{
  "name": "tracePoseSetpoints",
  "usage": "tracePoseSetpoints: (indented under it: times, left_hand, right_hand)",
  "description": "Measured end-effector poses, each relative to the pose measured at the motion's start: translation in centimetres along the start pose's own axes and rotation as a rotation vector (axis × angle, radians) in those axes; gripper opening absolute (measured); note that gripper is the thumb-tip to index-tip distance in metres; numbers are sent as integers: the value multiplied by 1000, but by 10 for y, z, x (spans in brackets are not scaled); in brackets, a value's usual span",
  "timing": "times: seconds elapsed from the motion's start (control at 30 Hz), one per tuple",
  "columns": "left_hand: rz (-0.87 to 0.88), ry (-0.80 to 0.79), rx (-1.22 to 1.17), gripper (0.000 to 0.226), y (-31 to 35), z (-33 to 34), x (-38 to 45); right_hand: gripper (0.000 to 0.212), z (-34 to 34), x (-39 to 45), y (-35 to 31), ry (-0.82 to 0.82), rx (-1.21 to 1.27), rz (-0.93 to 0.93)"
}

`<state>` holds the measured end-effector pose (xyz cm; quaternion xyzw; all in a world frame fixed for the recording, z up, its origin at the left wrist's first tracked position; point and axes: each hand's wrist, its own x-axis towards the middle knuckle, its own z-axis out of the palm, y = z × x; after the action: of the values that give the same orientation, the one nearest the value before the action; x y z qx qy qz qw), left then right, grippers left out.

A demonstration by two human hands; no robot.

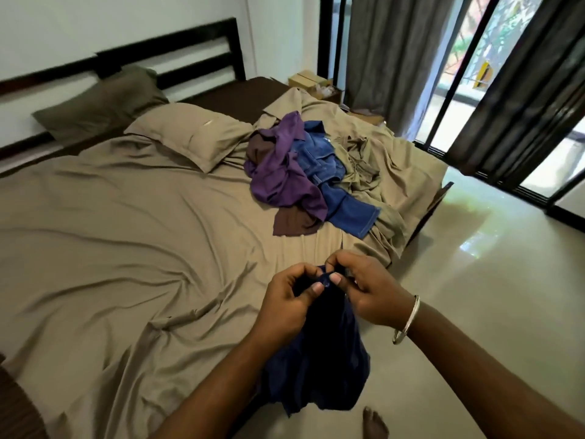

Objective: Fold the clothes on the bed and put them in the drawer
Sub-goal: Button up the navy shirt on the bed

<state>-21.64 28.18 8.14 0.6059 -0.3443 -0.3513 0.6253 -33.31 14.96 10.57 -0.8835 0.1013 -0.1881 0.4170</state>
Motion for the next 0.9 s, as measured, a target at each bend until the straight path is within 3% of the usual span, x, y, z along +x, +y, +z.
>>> tracePoseSetpoints:
  times: [0.2, 0.4, 0.5, 0.63, 0.73, 0.83, 0.9]
  left_hand:
    - [18, 140, 98, 10, 17, 47, 27]
    - [-120, 221, -65, 14, 32, 84, 37]
    - [-113, 294, -11, 15, 36, 92, 39]
    - [-11, 272, 90, 5, 44, 92, 27]
    - [79, 298, 134, 12, 54, 79, 19]
    - [85, 258, 188, 7, 67, 56, 11]
    - [71, 165, 317, 11, 75, 34, 4]
  right_hand:
    - [6, -43, 14, 33, -57, 130, 1]
    - [7, -75, 19, 56, -119, 79, -45]
    - [4, -83, 23, 58, -155, 101, -90]
    - [3, -89, 28, 57, -218, 263, -130]
    - [33, -97, 35, 66, -345, 308, -178]
    - [58, -95, 44, 84, -454, 74, -165]
    - [39, -94, 55, 92, -446, 49, -76]
